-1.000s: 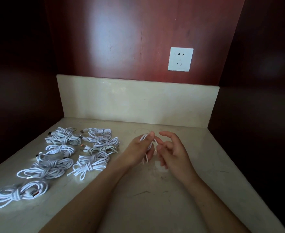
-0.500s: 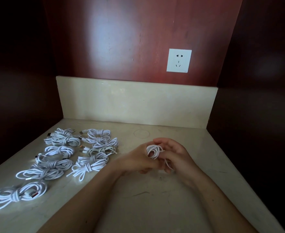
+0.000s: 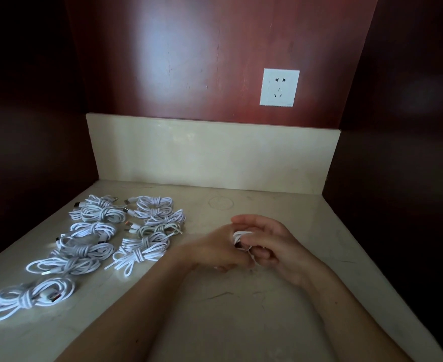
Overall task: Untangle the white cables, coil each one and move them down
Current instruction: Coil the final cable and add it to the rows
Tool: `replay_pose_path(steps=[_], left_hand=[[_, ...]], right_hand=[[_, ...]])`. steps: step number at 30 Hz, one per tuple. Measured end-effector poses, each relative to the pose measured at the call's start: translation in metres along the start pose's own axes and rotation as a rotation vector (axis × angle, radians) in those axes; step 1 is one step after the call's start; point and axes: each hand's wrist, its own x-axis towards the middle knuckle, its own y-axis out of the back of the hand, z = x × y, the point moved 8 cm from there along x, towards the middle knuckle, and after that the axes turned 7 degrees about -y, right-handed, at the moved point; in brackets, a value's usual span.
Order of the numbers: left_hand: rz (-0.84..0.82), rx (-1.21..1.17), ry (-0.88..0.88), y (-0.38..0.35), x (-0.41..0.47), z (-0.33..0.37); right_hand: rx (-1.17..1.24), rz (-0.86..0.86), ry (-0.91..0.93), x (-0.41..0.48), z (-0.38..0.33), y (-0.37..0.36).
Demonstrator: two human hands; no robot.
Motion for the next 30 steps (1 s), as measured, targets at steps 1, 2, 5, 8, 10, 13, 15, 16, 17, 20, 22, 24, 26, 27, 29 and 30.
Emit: replay_pose_path(steps=[1,2,5,8,10,13,15,16,17,20,22,24,26,27,29,30], left_hand=[[0.011,0.021,0.0,0.001,0.001,0.0],[0.024,0.05,-0.008,0.003,0.001,0.0],[0.09,0.15,-0.055,0.008,0.002,0.003],[0.169,0.284,-0.128,0.014,0.002,0.006],[0.208,0.432,-0.11,0.017,0.003,0.003],[0.394,0.557,-0.1,0.029,0.001,0.005],[0.534,0.561,-0.146,0.035,-0.002,0.016],[0.578,0.512,-0.16,0.036,-0.004,0.019],[0.603,0.447,-0.16,0.035,-0.005,0.02],[0.67,0.232,-0.179,0.032,-0.009,0.026],[0.752,0.084,-0.222,0.034,-0.01,0.024],[0.833,0.033,-0.255,0.04,-0.012,0.02],[0.859,0.031,-0.26,0.043,-0.011,0.016],[0.859,0.034,-0.258,0.044,-0.01,0.014],[0.854,0.041,-0.249,0.048,-0.01,0.012],[0.85,0.054,-0.245,0.051,-0.011,0.01]], right_hand=[[-0.01,-0.006,0.008,-0.001,-0.001,-0.002],[-0.015,0.0,0.022,-0.002,-0.003,-0.003],[0.015,0.098,0.065,-0.002,-0.007,0.0],[0.108,0.178,0.094,-0.001,-0.007,0.005],[0.142,0.244,0.107,0.0,-0.007,0.01],[0.212,0.322,0.149,0.0,-0.011,0.017],[0.3,0.334,0.169,0.001,-0.013,0.021],[0.328,0.334,0.171,0.001,-0.014,0.022],[0.347,0.334,0.167,0.001,-0.015,0.023],[0.394,0.333,0.149,0.0,-0.013,0.027],[0.395,0.312,0.17,0.0,-0.015,0.026],[0.373,0.299,0.181,0.0,-0.015,0.025],[0.36,0.283,0.178,-0.001,-0.014,0.024],[0.349,0.282,0.174,-0.001,-0.013,0.023],[0.289,0.321,0.168,-0.003,-0.012,0.025],[0.239,0.359,0.166,-0.003,-0.011,0.028]])
